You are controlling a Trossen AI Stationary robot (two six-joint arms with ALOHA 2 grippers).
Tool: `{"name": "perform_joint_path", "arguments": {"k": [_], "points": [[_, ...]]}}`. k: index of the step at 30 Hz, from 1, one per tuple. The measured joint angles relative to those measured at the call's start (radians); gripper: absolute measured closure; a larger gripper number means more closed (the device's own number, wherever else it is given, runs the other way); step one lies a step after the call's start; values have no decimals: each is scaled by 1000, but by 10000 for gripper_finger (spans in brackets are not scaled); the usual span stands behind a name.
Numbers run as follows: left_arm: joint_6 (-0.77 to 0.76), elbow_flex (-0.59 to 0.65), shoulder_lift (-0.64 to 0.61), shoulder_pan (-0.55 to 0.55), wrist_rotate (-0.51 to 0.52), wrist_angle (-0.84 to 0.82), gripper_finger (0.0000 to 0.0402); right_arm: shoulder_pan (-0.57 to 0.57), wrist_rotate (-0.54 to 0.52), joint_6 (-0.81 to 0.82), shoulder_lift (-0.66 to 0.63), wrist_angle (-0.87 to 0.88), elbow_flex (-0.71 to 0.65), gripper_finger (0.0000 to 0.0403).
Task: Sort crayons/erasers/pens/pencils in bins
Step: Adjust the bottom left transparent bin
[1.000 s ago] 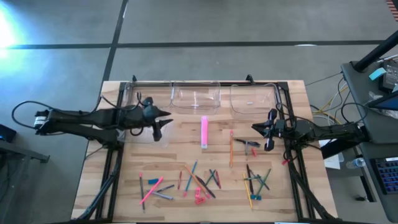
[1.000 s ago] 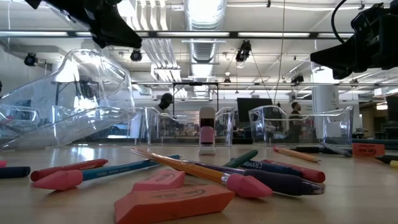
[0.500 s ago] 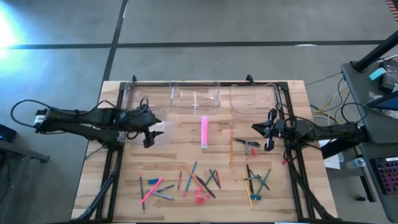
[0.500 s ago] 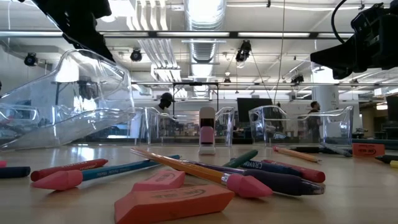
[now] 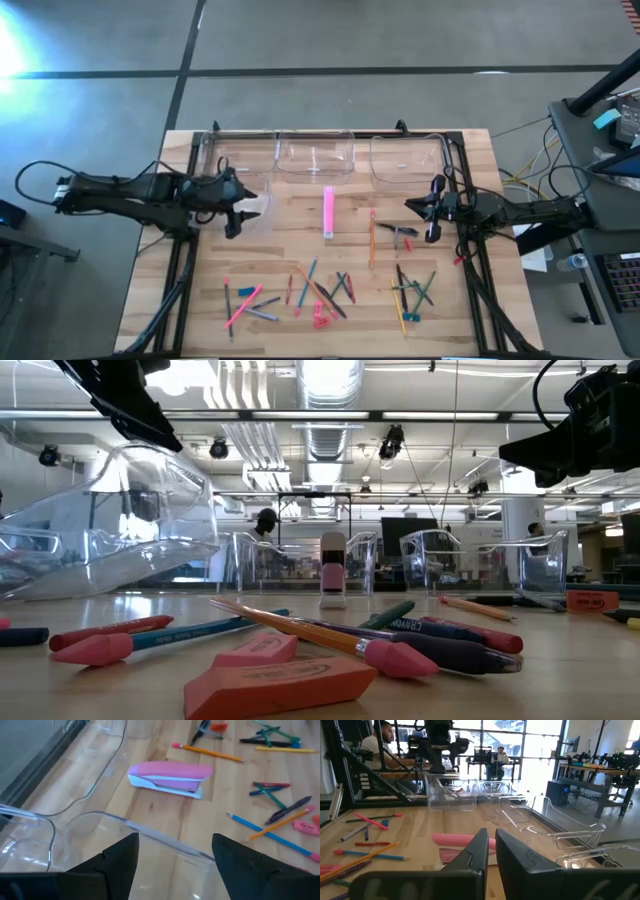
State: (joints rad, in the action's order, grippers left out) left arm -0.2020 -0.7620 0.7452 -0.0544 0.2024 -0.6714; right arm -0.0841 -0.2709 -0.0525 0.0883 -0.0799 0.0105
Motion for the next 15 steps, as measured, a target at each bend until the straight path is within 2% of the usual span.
{"name": "perform_joint_path", "arguments": {"k": [5, 13, 15], "points": [[-1, -3, -9, -1, -124, -24, 164, 0, 0, 0, 0, 0, 0, 376], [-54, 6, 54, -4, -147, -230, 164, 0, 0, 0, 0, 0, 0, 376], [-54, 7, 75, -13, -159, -206, 164, 0, 0, 0, 0, 0, 0, 376]]}}
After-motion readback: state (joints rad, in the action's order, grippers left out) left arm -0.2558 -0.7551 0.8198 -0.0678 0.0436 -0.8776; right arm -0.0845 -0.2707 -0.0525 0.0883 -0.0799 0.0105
